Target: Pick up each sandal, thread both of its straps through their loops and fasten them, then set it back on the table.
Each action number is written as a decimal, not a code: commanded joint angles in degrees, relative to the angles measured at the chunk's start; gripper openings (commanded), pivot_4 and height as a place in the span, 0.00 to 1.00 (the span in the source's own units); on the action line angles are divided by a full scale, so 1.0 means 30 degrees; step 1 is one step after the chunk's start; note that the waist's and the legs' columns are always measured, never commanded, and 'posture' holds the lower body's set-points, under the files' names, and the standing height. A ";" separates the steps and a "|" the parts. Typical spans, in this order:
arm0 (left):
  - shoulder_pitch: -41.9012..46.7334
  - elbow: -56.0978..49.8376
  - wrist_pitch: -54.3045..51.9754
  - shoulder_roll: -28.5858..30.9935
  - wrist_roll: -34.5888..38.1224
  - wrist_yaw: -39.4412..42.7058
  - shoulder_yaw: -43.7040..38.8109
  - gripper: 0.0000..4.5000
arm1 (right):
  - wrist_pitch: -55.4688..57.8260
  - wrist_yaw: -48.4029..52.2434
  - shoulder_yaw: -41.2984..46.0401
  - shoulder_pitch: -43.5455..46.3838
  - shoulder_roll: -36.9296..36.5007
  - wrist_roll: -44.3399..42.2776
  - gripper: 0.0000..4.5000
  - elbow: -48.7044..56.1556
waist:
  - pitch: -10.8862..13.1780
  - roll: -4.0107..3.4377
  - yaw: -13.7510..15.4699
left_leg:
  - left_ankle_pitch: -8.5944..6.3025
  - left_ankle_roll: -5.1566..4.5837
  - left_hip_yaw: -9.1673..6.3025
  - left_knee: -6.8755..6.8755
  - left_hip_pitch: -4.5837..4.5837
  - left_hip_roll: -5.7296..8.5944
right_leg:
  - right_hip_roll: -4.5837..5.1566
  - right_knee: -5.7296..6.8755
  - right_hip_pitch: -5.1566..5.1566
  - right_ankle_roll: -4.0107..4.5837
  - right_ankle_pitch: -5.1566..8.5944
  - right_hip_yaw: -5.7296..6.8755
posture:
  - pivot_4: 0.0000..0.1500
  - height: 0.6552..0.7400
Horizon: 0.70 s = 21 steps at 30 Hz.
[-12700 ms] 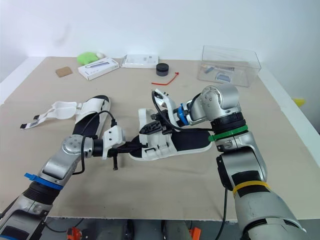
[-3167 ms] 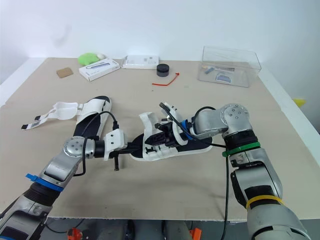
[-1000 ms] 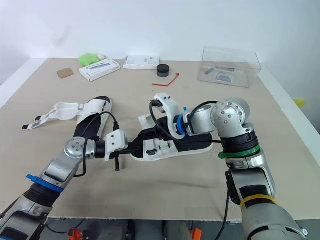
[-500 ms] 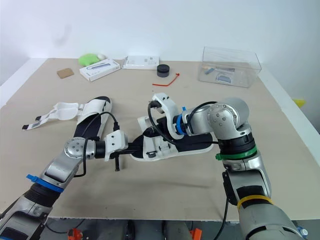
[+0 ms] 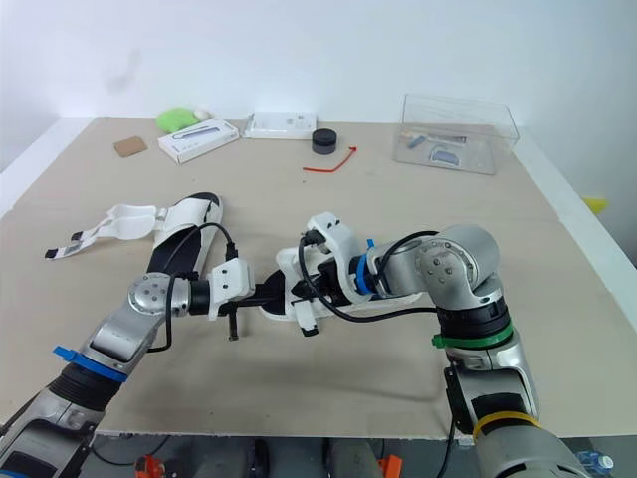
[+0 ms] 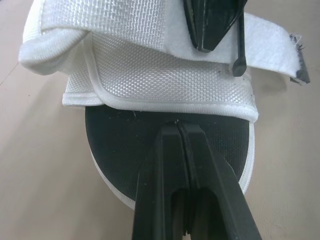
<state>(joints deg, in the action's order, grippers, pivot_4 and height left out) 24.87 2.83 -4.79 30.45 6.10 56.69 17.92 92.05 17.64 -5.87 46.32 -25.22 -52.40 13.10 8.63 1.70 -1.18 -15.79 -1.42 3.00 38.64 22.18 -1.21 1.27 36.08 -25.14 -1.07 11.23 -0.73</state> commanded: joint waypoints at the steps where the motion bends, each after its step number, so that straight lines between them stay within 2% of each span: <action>1: -0.0601 0.1419 -0.0509 0.0232 -0.1332 0.0030 0.0863 0.00 | 0.0147 0.0250 0.0349 -0.0434 0.0055 0.0009 0.03 0.1247 | -0.0007 -0.0004 0.0001 | 0.0000 0.0000 -0.0001 0.0000 -0.0002 0.0000 | 0.0001 0.0000 0.0003 0.0000 0.0001 0.0000 | 1.00 1.00; 4: -0.0579 0.1452 -0.0495 0.0230 -0.1337 0.0038 0.0867 0.00 | 0.0145 0.0521 0.0514 -0.0331 0.0010 0.0137 0.03 0.1415 | -0.0010 -0.0010 0.0001 | 0.0000 0.0001 0.0001 0.0000 -0.0004 0.0000 | 0.0000 0.0001 0.0002 0.0000 0.0000 -0.0003 | 1.00 1.00; 5: -0.0565 0.1470 -0.0484 0.0228 -0.1349 0.0037 0.0875 0.00 | 0.0091 0.0620 0.0558 -0.0157 -0.0028 0.0259 0.09 0.1337 | -0.0010 -0.0011 0.0001 | 0.0000 0.0000 -0.0001 0.0000 -0.0003 0.0000 | 0.0000 0.0001 0.0003 0.0000 0.0000 -0.0001 | 1.00 1.00; 7: -0.0527 0.1505 -0.0481 0.0208 -0.1357 0.0030 0.0886 0.00 | -0.0081 0.0880 0.0577 0.0269 -0.0114 0.0518 0.22 0.1076 | -0.0010 -0.0011 0.0001 | 0.0001 0.0000 0.0000 0.0000 -0.0003 0.0001 | 0.0000 0.0001 0.0002 0.0000 0.0000 -0.0002 | 1.00 1.00; 9: -0.0500 0.1546 -0.0457 0.0197 -0.1360 0.0035 0.0896 0.00 | -0.0060 0.0920 0.0918 0.0988 0.0174 0.0745 0.43 0.0486 | -0.0010 -0.0011 0.0001 | 0.0001 0.0001 0.0002 0.0001 -0.0002 0.0002 | 0.0000 0.0001 0.0000 0.0001 -0.0002 -0.0003 | 1.00 1.00; 10: -0.0487 0.1570 -0.0433 0.0198 -0.1361 0.0045 0.0904 0.00 | -0.0035 0.0977 0.1080 0.1336 0.0337 0.0804 0.48 0.0234 | -0.0010 -0.0011 -0.0003 | 0.0005 0.0002 0.0003 0.0003 -0.0002 0.0002 | 0.0000 0.0001 0.0001 -0.0003 -0.0005 -0.0003 | 1.00 1.00; 11: -0.0476 0.1589 -0.0416 0.0195 -0.1365 0.0049 0.0910 0.00 | -0.0058 0.1021 0.1162 0.1643 0.0467 0.0891 0.60 0.0034 | -0.0010 -0.0011 -0.0005 | 0.0006 0.0002 0.0006 0.0005 -0.0006 0.0002 | 0.0001 0.0002 0.0001 -0.0004 -0.0008 -0.0005 | 1.00 1.00; 20: -0.0590 0.1489 -0.0424 0.0154 -0.1430 0.0070 0.0891 0.00 | -0.0069 0.1281 0.1648 0.2528 0.1340 0.1883 0.60 -0.1580 | -0.0011 -0.0012 0.0002 | 0.0040 -0.0026 0.0010 0.0004 -0.0005 0.0003 | -0.0002 0.0004 0.0000 0.0043 -0.0065 -0.0004 | 1.00 1.00; 21: -0.0613 0.1468 -0.0422 0.0166 -0.1430 0.0074 0.0890 0.00 | 0.0040 0.1314 0.1662 0.2433 0.1343 0.1859 0.49 -0.1606 | -0.0011 -0.0012 0.0002 | 0.0040 -0.0025 0.0011 0.0005 -0.0005 0.0003 | -0.0001 0.0003 0.0001 0.0045 -0.0068 -0.0005 | 1.00 1.00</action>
<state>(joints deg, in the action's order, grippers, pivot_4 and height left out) 25.31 3.67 -4.05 30.28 5.43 56.73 17.99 92.22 20.96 -2.12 52.86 -21.39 -46.82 7.54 8.60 1.67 -1.17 -15.67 -1.50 3.04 38.65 22.17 -1.20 1.26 36.09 -25.14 -0.94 11.03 -0.75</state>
